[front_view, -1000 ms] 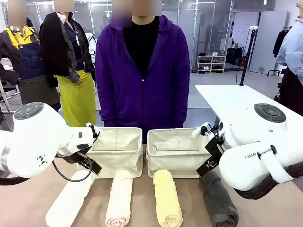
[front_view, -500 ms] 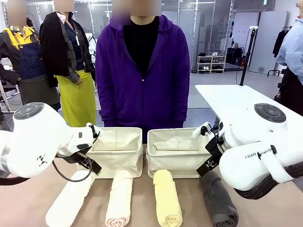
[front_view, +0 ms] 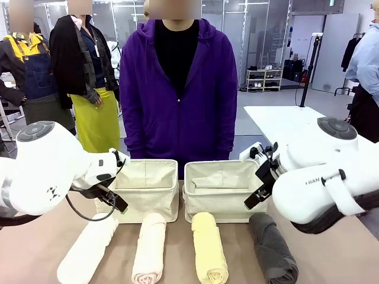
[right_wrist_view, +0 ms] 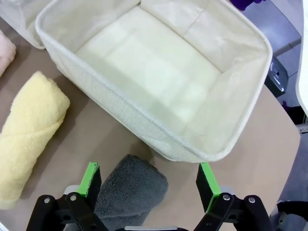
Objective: Divide the towels into two baskets.
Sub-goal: Pick up one hotel-folded towel and place it in the Fabric basket indicated by the person.
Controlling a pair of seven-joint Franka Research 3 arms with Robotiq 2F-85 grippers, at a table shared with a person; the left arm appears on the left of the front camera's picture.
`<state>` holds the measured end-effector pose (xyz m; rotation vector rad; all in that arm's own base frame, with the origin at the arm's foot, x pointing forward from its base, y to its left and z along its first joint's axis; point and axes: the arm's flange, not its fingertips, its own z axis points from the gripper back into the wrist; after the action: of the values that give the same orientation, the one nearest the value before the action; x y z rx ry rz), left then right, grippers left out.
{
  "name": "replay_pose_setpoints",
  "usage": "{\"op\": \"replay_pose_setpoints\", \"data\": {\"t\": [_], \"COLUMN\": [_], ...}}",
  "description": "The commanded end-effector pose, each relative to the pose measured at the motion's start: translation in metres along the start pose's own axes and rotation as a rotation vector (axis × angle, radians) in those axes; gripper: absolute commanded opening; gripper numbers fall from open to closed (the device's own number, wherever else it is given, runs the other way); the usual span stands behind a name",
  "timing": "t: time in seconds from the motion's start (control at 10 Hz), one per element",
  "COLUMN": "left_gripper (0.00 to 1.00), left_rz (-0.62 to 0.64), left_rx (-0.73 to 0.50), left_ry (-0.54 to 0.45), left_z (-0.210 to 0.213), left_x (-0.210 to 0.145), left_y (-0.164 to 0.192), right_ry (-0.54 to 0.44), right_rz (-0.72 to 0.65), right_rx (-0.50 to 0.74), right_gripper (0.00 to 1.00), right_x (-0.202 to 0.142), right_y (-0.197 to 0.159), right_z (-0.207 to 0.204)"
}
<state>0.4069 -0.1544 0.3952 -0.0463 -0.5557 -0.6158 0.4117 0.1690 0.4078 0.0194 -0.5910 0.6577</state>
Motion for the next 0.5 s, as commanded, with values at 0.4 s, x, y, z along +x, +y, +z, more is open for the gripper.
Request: {"op": "replay_pose_setpoints", "data": {"t": [0.4], "left_gripper": [1.0], "left_rz": [0.133], "left_rx": [-0.503], "left_ry": [-0.094], "left_z": [0.098], "left_x": [0.005], "left_y": [0.053], "right_ry": [0.05], "right_rz": [-0.164], "right_rx": [0.401], "right_gripper": [1.0], "right_x": [0.018], "right_y": [-0.036], "right_z": [0.074]}}
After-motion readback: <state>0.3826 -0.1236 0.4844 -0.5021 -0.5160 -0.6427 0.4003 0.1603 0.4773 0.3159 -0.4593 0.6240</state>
